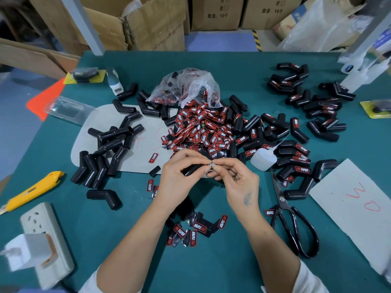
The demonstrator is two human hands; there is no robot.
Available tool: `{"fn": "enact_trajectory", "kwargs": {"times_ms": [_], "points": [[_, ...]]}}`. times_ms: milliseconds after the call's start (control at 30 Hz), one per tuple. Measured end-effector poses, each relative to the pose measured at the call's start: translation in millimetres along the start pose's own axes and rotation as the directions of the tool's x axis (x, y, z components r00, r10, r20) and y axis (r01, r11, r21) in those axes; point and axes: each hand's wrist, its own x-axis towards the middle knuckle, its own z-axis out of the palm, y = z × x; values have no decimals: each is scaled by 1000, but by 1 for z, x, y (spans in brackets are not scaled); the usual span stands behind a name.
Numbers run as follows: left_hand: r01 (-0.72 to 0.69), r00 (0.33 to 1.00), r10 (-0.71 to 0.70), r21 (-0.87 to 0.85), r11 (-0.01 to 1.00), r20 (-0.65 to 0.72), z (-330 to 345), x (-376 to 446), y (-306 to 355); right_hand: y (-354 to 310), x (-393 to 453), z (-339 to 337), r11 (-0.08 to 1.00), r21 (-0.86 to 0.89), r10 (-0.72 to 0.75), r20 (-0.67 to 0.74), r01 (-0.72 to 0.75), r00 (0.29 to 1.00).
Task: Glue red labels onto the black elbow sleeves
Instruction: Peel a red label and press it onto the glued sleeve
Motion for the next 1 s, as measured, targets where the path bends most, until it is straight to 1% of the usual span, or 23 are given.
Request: {"fn": "enact_trajectory", "kwargs": {"times_ms": [100, 233, 400, 633, 800, 933, 1000], "points": [[27, 999, -27, -47, 999, 20, -3, 1, -3, -2, 1, 0, 998, 63, 22, 0, -22, 1000], [-10, 1000, 11, -64, 998, 28, -2, 2, -3, -4, 6, -2, 985, 151, 79, 2, -79, 997], [-36, 999, 36, -60, 998, 10, -2, 2, -5, -4, 4, -4, 988, 147, 46, 34, -51, 998], [-40, 999, 40, -68, 997, -5, -1, 2, -6, -3, 5, -3, 984, 165, 72, 14, -73, 997], [-50, 999, 50, -65, 997, 0, -3, 2, -5, -1, 4, -3, 983, 176, 55, 16, -57, 998], [-73, 997, 73, -45, 996, 7, -6, 5, -10, -1, 4, -5, 987, 157, 27, 18, -29, 999], [-60, 998, 60, -37, 997, -7, -11, 7, -12, -2, 6, -11, 995, 100, -9, 12, 7, 1000]]}}
